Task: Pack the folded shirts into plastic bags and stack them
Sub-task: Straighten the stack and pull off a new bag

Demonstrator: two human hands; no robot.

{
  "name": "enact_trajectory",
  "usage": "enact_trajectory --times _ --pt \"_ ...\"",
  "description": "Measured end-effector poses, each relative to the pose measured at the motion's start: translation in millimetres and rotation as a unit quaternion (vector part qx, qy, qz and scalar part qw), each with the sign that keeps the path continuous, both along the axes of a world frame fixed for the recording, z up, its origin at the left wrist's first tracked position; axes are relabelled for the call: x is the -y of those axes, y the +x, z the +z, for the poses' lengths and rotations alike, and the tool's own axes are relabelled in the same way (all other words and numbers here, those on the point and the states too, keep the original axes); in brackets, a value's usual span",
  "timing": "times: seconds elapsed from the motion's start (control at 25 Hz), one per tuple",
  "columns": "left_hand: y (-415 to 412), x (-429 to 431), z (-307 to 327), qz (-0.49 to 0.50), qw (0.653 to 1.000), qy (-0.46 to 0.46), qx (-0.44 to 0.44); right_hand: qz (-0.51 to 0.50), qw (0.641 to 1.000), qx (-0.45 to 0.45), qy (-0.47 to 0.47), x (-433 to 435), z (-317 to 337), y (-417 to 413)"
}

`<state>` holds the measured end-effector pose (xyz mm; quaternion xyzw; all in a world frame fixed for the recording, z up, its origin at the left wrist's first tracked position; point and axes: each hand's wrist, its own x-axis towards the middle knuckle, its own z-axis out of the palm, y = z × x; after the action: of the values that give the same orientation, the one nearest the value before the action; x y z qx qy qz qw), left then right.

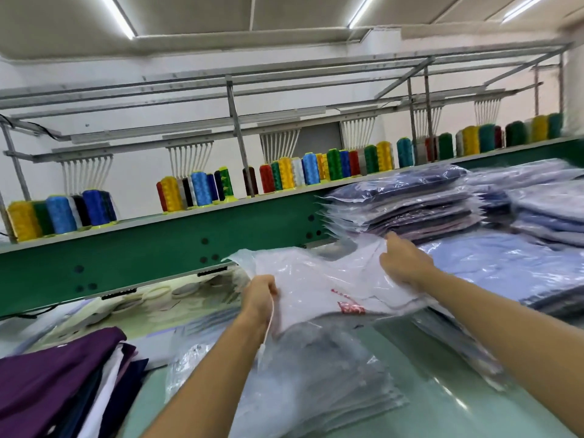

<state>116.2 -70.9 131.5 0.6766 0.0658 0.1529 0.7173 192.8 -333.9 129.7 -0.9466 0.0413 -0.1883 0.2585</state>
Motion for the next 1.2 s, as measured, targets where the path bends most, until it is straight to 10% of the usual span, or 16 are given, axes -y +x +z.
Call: enact_trajectory --times 0.84,1.04,1.2 --pt "94.2 264.6 -10.9 -0.333 0.923 -0.127 -0.143 -0.226 0.956 -0.037 -0.182 294.4 -8.0 86.4" --pt "128.1 257.0 -26.4 -0.107 0.966 0.235 -0.035 -0.246 0.945 -0.059 -0.206 317.6 -21.0 112.0" --pt "140.5 274.0 -10.6 -0.058 0.737 0.646 0.191 -0.113 0.965 -0.029 -0.236 298.8 -33.9 124.6"
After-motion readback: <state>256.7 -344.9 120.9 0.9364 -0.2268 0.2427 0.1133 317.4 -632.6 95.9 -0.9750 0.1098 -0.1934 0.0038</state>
